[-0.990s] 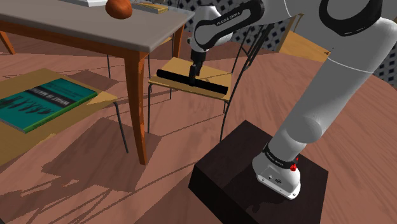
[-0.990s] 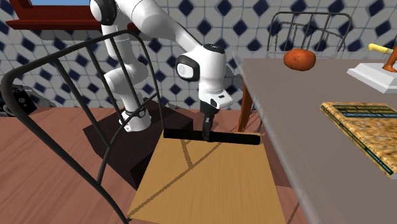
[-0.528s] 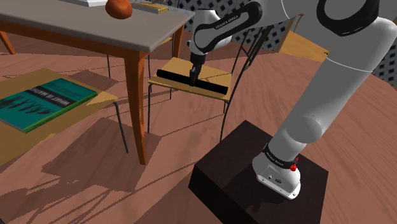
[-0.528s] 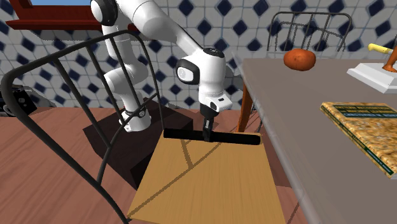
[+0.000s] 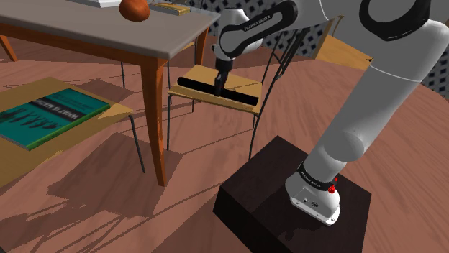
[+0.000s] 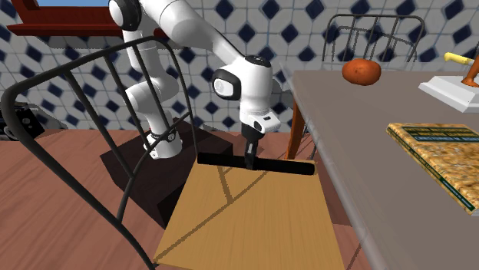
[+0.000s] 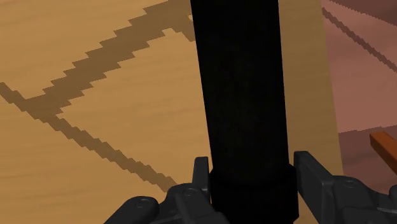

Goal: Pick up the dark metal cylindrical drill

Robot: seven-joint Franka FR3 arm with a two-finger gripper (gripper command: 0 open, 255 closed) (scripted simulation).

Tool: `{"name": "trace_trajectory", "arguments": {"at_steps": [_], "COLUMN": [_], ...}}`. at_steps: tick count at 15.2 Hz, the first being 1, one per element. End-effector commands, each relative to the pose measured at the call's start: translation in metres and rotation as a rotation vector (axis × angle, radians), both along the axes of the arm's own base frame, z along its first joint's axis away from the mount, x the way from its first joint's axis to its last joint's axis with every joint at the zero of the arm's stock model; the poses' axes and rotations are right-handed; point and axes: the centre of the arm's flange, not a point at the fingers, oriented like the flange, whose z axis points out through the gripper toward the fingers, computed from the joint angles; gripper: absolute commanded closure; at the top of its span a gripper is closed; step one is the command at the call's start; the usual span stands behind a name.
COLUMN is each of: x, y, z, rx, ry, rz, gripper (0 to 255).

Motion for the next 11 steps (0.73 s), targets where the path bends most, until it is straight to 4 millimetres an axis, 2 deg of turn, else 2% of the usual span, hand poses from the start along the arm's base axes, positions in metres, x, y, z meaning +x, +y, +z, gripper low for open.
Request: {"name": "trace_trajectory", "arguments": {"at_steps": [1,11], "x": [0.0,0.0], "y": [0.0,0.0], "z": [0.009,0.062], "rx": [0.0,0.0], "ry": [0.0,0.0], "rz": [0.0,0.0], "gripper": [255,255]}}
